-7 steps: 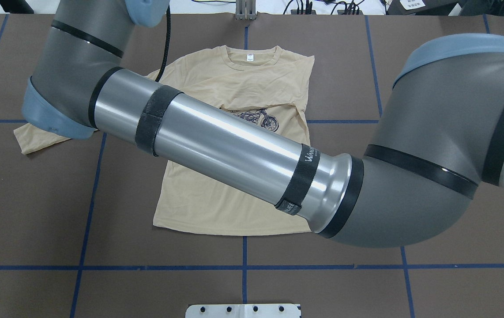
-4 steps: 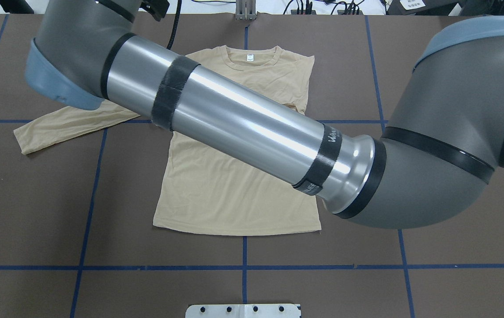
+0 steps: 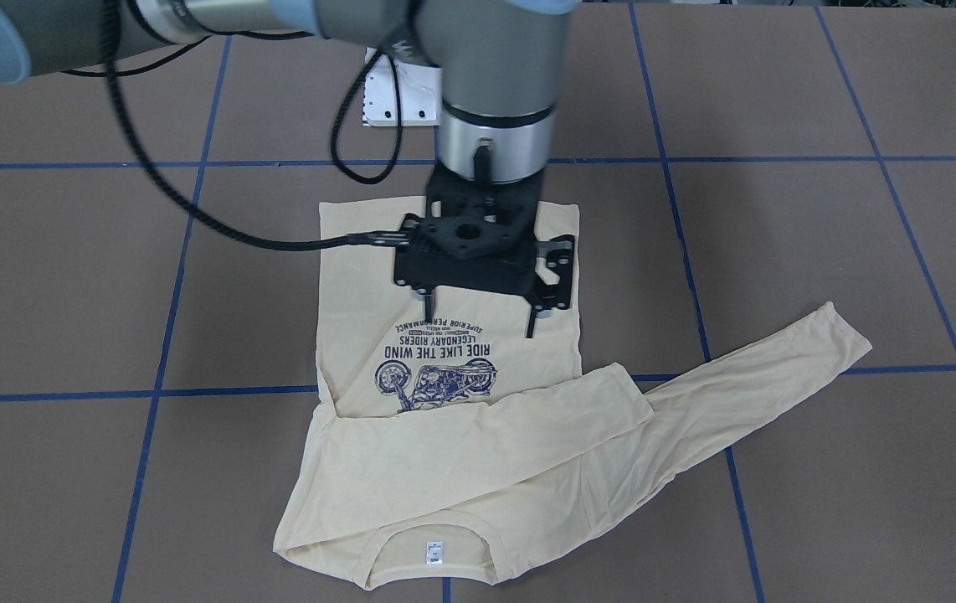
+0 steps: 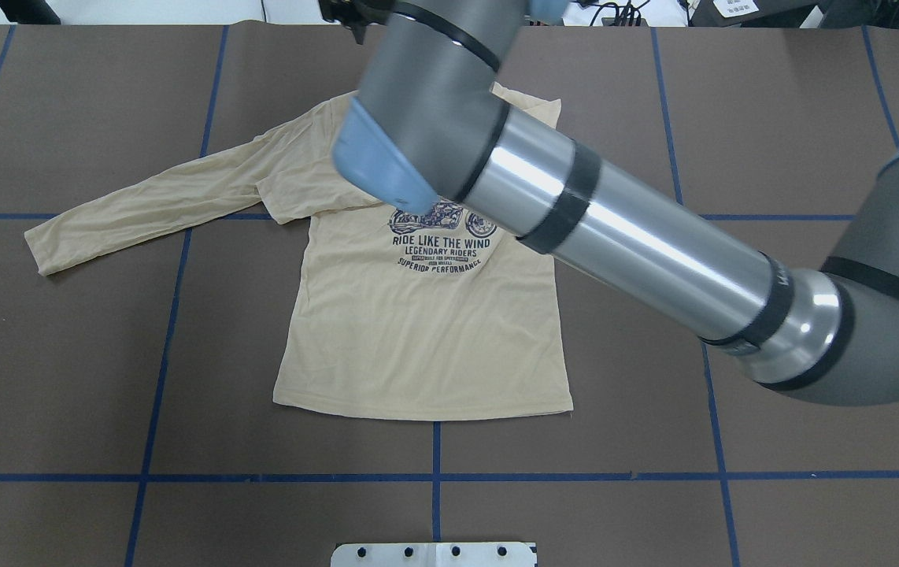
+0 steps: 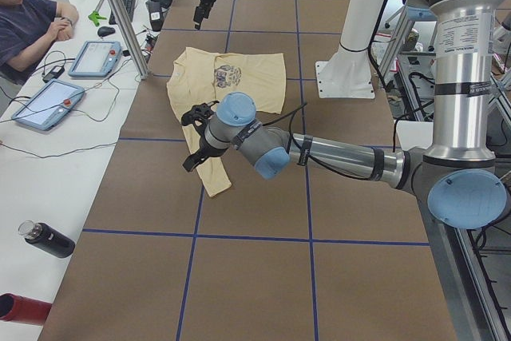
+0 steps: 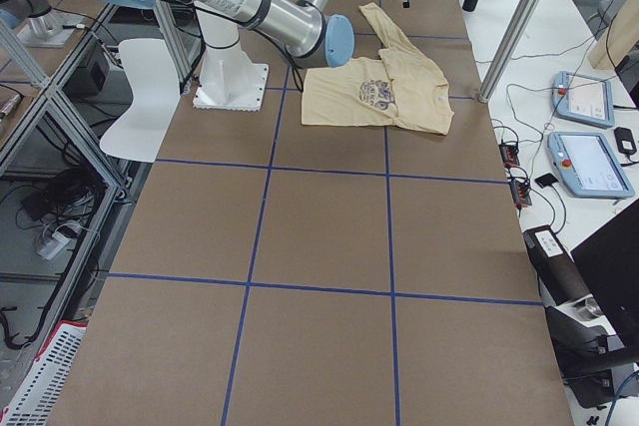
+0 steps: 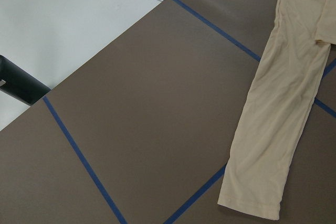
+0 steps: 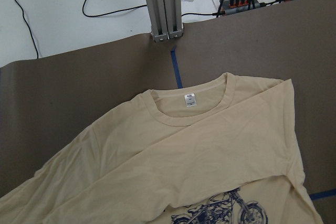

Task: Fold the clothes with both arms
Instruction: 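Release the sleeve and withdraw the right gripper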

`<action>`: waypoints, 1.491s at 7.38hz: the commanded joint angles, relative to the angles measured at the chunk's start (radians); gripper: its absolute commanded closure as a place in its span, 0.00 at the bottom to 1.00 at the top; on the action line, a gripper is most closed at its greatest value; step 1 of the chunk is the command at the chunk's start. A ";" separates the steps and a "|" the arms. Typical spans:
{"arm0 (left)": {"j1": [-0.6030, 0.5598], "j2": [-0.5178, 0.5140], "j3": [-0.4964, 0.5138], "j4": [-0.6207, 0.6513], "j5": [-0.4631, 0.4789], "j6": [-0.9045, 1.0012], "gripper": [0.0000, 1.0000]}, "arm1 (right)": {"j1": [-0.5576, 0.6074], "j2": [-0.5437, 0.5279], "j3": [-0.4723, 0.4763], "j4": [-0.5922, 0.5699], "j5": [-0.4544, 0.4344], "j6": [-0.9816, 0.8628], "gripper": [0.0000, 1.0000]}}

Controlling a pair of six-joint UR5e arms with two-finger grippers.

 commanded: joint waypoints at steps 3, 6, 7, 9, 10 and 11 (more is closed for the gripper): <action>0.199 0.002 0.176 -0.337 0.230 -0.401 0.00 | 0.222 -0.670 0.572 0.010 0.208 -0.482 0.00; 0.368 -0.001 0.236 -0.401 0.385 -0.651 0.00 | 0.458 -1.034 0.574 0.250 0.414 -0.823 0.00; 0.417 -0.001 0.244 -0.401 0.443 -0.688 0.01 | 0.507 -1.143 0.567 0.324 0.438 -0.892 0.00; 0.465 -0.011 0.273 -0.396 0.481 -0.681 0.01 | 0.579 -1.228 0.547 0.403 0.526 -0.952 0.00; 0.512 -0.011 0.272 -0.396 0.538 -0.678 0.01 | 0.580 -1.231 0.541 0.415 0.526 -0.954 0.00; 0.535 -0.012 0.272 -0.396 0.546 -0.661 0.00 | 0.580 -1.231 0.539 0.415 0.525 -0.954 0.00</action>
